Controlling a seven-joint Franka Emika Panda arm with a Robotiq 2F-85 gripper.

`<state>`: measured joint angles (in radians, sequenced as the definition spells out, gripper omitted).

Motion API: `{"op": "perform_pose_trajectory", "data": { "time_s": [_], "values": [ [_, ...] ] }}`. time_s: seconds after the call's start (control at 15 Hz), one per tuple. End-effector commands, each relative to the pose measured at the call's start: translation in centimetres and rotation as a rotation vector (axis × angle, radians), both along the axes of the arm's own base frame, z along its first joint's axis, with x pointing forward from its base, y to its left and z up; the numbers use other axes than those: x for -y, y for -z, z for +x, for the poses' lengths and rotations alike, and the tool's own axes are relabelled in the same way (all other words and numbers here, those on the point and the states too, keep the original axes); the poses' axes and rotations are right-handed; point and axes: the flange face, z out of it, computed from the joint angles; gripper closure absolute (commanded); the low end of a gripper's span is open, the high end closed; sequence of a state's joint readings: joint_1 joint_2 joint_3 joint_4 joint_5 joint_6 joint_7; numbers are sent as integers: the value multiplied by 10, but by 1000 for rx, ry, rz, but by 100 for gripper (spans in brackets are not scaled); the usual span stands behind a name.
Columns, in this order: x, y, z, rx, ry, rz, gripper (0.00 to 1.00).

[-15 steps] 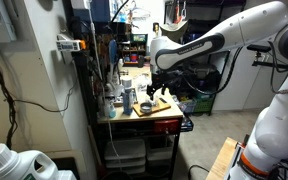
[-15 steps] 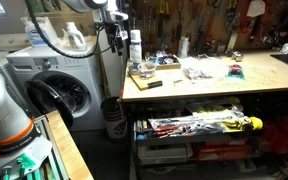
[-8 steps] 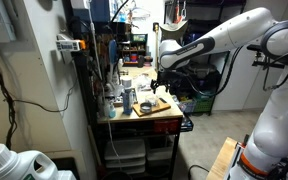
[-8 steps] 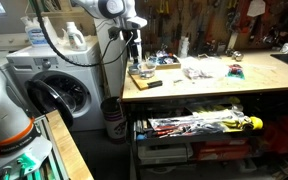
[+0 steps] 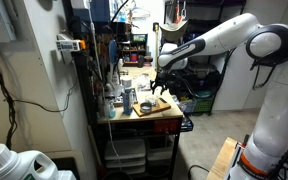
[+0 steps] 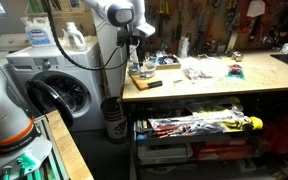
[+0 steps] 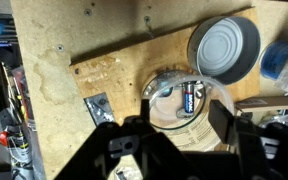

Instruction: Take a metal object out of the plastic bowl and place it into the metal bowl then put the metal bowl into the plastic bowl

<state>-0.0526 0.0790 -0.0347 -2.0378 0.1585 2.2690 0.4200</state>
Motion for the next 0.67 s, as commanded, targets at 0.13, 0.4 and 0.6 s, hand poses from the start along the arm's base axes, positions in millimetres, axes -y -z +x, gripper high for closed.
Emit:
{"op": "perform_pose_trajectory", "data": {
  "time_s": [0.13, 0.4, 0.6],
  "values": [
    [9, 19, 24, 1, 24, 41, 41],
    [6, 32, 38, -17, 14, 50, 45],
    [6, 42, 46, -35, 8, 56, 44]
  ]
}}
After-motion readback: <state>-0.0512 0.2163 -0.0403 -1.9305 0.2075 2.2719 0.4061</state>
